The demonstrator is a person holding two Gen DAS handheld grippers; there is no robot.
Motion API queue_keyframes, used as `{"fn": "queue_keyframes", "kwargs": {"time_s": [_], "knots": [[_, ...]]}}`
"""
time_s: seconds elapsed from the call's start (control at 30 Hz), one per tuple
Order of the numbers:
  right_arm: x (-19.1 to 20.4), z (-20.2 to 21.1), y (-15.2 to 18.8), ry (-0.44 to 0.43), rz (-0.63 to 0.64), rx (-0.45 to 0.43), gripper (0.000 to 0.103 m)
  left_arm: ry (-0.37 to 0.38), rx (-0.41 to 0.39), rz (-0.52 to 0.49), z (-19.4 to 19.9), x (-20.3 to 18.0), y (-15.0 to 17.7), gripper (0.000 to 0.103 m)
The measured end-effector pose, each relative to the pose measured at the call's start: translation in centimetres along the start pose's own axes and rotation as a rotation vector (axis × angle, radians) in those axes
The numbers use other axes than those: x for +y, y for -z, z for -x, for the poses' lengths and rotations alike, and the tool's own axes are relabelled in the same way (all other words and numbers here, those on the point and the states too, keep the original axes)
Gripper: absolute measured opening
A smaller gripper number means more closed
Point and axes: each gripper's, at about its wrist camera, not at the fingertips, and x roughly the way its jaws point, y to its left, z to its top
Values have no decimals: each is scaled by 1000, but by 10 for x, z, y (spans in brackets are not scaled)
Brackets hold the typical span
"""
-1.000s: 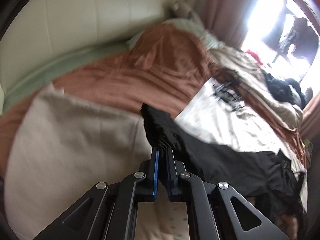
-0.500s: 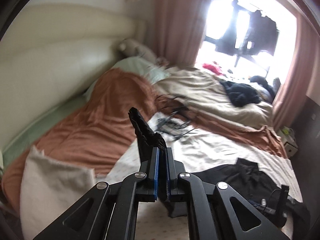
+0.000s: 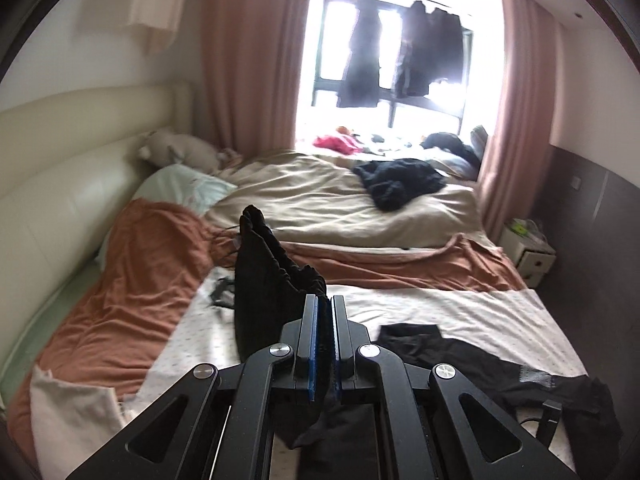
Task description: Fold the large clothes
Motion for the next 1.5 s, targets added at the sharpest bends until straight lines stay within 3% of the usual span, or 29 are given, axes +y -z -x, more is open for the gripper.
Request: {"fn": "queue_keyframes", "kwargs": {"time_s": [0.27,0.53,0.67,0.97,1.0,1.07,1.13,1.2,1.5], "knots": [[-54,19,-19,-56,-151,-8,52,92,11,-102,-19,-85,-4,5],[-115,52,-30,11,-306,-92,52,195,63,-166,-56,-161,8,6],[-145,58,-25,-28,-459,-122,52,240,124,-178,-87,-191,27,6],[-177,75,-25,21,-562,-174,52,288,279,-183,-163,-240,77,6],[-181,74,-24,28,-577,-172,52,304,291,-183,-166,-243,81,8],[-189,73,-23,28,-604,-166,52,367,338,-185,-175,-248,90,25],[-195,74,-22,24,-621,-163,52,408,347,-172,-172,-245,96,66],[-197,76,-22,34,-623,-167,52,409,304,-161,-162,-233,99,79],[-211,78,-18,88,-643,-157,52,295,244,-30,-109,-140,128,79]]}}
